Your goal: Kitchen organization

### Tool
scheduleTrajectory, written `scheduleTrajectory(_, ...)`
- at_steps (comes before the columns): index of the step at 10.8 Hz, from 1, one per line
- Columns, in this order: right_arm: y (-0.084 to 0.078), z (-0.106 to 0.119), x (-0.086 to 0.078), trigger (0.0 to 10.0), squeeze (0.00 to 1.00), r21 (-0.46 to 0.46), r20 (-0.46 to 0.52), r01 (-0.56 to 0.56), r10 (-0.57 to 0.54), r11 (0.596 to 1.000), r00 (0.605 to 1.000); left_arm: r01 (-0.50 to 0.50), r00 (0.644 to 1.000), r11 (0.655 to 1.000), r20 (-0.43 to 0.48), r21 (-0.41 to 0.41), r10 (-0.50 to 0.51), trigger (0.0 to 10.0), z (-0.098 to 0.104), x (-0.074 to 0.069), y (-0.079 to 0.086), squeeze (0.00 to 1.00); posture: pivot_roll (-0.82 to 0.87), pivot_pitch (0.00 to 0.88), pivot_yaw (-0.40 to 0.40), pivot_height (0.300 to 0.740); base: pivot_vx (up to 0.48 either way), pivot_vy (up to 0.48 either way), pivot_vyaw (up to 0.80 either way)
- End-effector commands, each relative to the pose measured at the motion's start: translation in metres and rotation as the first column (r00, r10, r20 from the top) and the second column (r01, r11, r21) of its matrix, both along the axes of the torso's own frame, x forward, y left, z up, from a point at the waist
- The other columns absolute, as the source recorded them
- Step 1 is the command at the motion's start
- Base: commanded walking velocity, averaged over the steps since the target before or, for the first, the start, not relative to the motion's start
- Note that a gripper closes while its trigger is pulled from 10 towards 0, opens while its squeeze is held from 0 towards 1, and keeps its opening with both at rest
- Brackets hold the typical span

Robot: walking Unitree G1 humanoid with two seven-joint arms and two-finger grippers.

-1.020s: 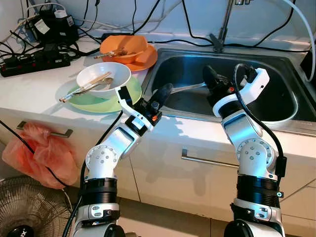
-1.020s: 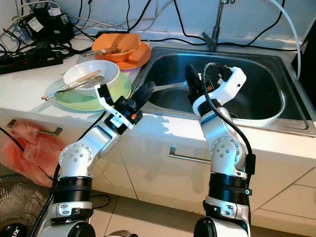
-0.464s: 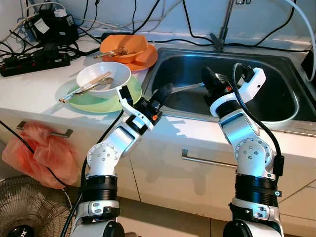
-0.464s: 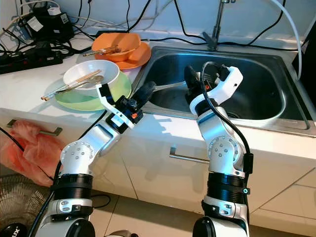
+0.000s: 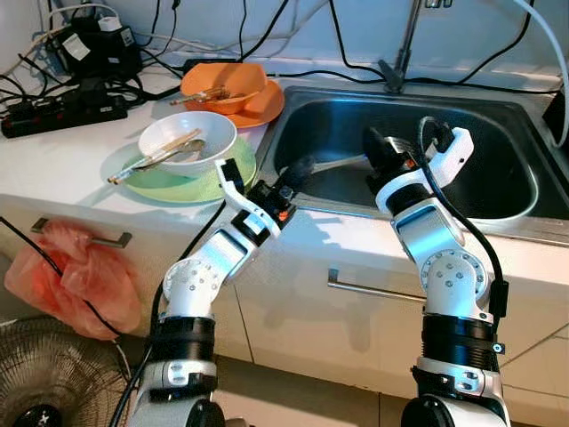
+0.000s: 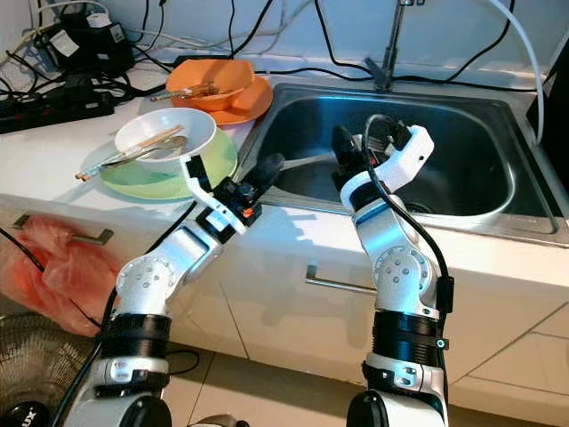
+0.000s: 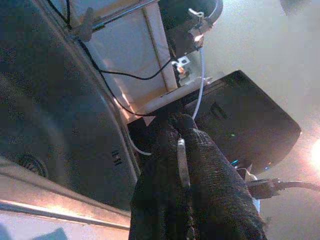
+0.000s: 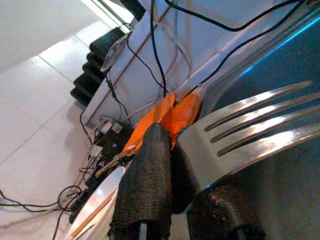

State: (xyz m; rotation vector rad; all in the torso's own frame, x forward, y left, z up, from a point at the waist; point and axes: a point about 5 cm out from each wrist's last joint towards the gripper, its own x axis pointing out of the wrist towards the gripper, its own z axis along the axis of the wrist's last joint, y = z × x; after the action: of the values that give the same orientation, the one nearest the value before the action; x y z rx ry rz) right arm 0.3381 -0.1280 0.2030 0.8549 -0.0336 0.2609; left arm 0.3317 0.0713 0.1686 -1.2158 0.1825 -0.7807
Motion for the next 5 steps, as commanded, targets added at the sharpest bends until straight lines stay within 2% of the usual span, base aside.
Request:
scheduleTrajectory(1,-0.0112,0.0236,0.0021,0.0,0.00,-0.021,0.091,0.077,-0.075,0.997,0.993,-0.065,0.994,0.978,-0.070,0.201,0.081,4.2,-0.0240,0.0051,0.0157,0.00,0.10,0.005,0.050,0.740,0.000,0.000,0.00)
scheduleTrajectory(3,-0.0122,0.0240,0.0025,0.0,0.00,-0.027,0.092,0.091,-0.088,0.995,0.992,-0.059,0.995,0.971,-0.062,0.231,0.076,10.0,-0.0262,0.0043,0.0130,0.00,0.11,0.004,0.050,0.740,0.000,0.000,0.00)
scheduleTrajectory(5,-0.0168,0.0228,0.0038,0.0,0.00,-0.050,0.084,0.140,-0.136,0.989,0.987,-0.089,0.992,0.953,-0.055,0.290,0.110,10.0,-0.0299,0.0016,0.0113,0.00,0.11,0.004,0.049,0.740,0.000,0.000,0.00)
